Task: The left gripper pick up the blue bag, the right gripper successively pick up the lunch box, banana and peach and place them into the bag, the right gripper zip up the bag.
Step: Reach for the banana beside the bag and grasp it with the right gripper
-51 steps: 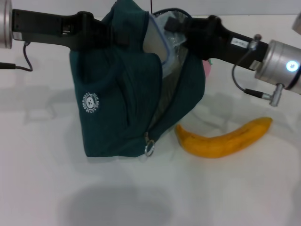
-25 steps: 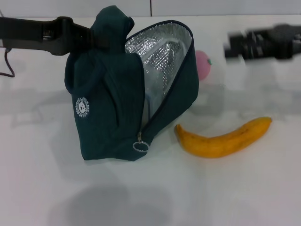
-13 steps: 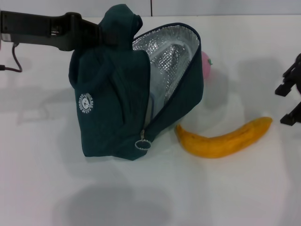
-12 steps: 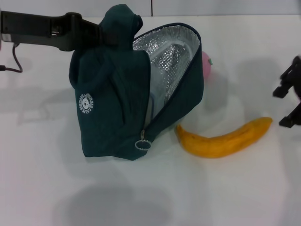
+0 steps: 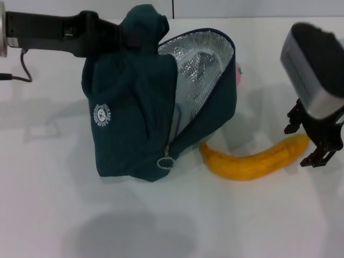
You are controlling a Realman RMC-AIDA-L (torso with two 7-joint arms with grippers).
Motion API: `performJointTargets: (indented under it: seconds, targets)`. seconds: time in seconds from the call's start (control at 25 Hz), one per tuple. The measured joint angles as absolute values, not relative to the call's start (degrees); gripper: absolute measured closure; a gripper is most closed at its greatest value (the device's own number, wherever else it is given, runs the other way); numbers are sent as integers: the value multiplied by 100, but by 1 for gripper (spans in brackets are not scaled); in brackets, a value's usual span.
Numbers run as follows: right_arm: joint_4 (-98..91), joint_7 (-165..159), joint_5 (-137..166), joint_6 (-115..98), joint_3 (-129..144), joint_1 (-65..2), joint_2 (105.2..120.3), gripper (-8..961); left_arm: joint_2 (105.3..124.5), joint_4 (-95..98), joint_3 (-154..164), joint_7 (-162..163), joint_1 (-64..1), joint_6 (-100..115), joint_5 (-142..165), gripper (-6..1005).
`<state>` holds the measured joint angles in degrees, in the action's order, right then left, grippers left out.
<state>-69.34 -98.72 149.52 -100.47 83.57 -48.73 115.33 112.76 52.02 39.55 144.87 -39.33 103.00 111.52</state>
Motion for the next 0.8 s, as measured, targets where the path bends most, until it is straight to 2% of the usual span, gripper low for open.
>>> performJointTargets:
  seconds: [0.36, 0.8]
  targets:
    - [-6732, -9335, 14867, -9157, 8758, -4719, 11590, 230, 11333, 5215, 3974, 14467, -3922, 10238, 11122, 961]
    - [-6324, -9235, 14630, -8706, 9099, -4777, 11602, 229, 11278, 5215, 3983, 14476, -3992, 10230, 11105, 961]
